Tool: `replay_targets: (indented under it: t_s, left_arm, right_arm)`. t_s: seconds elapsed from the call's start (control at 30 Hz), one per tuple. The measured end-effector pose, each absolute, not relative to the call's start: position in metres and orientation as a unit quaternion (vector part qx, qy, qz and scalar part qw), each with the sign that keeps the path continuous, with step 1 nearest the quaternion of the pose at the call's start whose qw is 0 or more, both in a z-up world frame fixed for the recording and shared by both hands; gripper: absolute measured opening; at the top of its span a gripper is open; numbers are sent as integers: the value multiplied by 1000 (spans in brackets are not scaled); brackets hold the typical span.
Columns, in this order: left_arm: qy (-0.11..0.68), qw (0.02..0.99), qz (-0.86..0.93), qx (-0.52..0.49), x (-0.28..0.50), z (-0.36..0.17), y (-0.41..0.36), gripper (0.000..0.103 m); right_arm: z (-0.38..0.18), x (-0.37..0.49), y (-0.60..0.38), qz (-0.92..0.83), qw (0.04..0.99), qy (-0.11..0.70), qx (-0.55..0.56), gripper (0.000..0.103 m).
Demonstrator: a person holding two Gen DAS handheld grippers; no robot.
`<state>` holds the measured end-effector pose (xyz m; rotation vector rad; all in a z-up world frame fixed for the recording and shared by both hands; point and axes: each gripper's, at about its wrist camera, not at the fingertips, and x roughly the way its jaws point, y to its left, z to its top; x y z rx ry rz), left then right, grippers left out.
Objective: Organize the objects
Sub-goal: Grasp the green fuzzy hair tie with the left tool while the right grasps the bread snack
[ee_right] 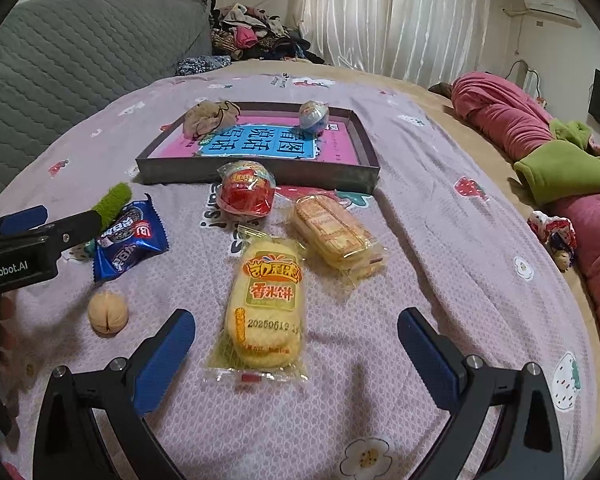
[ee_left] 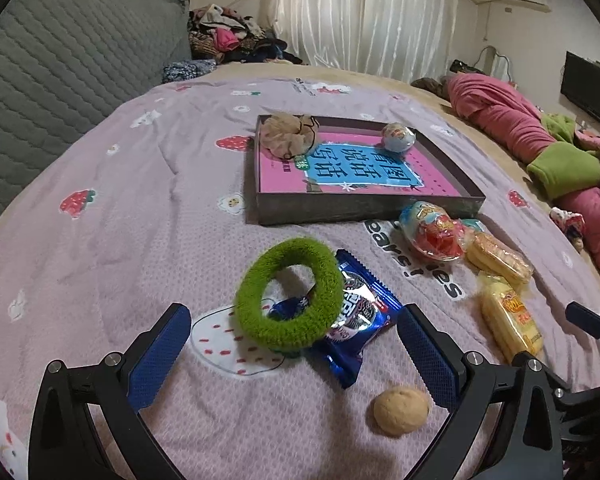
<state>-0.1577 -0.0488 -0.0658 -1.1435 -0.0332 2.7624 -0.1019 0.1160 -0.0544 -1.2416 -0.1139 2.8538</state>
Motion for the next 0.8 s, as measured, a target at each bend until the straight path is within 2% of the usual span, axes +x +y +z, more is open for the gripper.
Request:
replay_targets:
  t_s: [0.2,0.27,0.33,0.53,0.6,0.63,0.7,0.73,0.8]
  left_arm:
    - [-12,70,919,-388,-172,-71,-48,94]
    - [-14,71,916,-396,-178,-74,-49,87]
    - [-18,74,914,-399,-181,-76,-50,68]
    - [-10,74,913,-401,-181,-81,-51,57]
    - [-6,77,914,-398,-181,-80,-49,51]
    - [-7,81,914,-397,-181,-79,-49,45]
    - [-15,91,912,-401,-181,-80,-50,32]
    - [-21,96,910,-402,-181,-80,-51,30]
    - [-25,100,910,-402,-180,-80,-53,25]
  right_arm:
    - [-58,-109,113,915,9,-34,-403,102]
    - [-61,-112,111,914,10,-37,-405,102]
    - [-63,-115,109,912,11,-39,-407,101]
    - [-67,-121,109,910,17,-22,-415,89]
    - [-66,-123,109,910,15,-11,-415,81]
    - [-67,-124,110,909,16,-9,-417,79]
    - [-69,-127,109,906,16,-7,-423,67]
    - [-71,-127,107,904,14,-9,-427,65]
    - [-73,-128,105,902,11,-10,-431,50]
